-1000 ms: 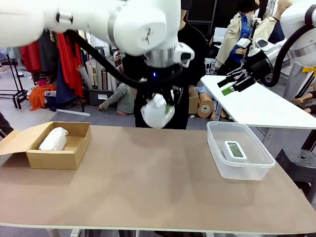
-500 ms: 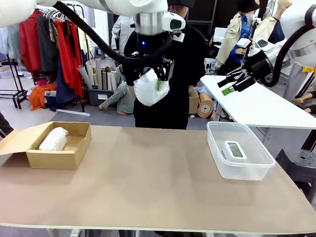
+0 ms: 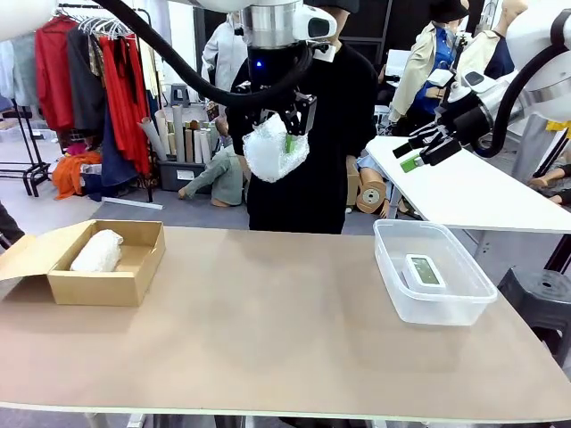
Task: Separate and place wrapped and unwrapped clocks.
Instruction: Pick up the Digital clock indicated by the person, then if the picked Digital clock is wrapped, place it in the Package Box ; if not, place it in the Organizing box.
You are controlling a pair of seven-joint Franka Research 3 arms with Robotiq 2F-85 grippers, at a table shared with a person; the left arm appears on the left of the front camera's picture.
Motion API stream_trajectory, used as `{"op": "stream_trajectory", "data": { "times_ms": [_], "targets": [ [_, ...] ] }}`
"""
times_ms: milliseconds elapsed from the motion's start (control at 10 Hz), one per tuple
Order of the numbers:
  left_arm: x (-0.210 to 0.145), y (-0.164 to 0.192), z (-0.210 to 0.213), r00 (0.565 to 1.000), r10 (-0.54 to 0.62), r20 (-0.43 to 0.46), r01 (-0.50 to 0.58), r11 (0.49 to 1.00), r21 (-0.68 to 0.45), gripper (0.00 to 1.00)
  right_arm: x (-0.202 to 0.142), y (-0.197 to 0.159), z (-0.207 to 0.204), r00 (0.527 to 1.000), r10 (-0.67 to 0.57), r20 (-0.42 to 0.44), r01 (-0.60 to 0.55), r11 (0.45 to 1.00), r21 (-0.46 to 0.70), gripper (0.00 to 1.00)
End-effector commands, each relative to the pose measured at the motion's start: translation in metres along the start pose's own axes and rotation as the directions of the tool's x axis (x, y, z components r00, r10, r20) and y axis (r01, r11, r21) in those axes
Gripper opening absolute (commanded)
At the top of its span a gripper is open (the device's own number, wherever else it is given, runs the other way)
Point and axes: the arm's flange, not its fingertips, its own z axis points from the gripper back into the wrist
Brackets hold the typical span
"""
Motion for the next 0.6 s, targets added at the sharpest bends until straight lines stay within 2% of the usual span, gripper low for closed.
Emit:
{"op": "stream_trajectory", "data": {
  "times_ms": [0,500],
  "targets": [
    [-0.0003,0.0034,0.002,1.0,0.01,0.003,-0.01,1.0,0.002,0.0,0.0006,0.0006,0.0008,1.0,0.001,0.001,-0.001,1.0,-0.001,1.0],
    [-0.0003,0.0034,0.002,1.0,0.01,0.003,-0.01,1.0,0.002,0.0,0.0006,0.0006,0.0008,1.0,0.001,0.001,-0.001,1.0,-0.001,1.0]
  ]
}}
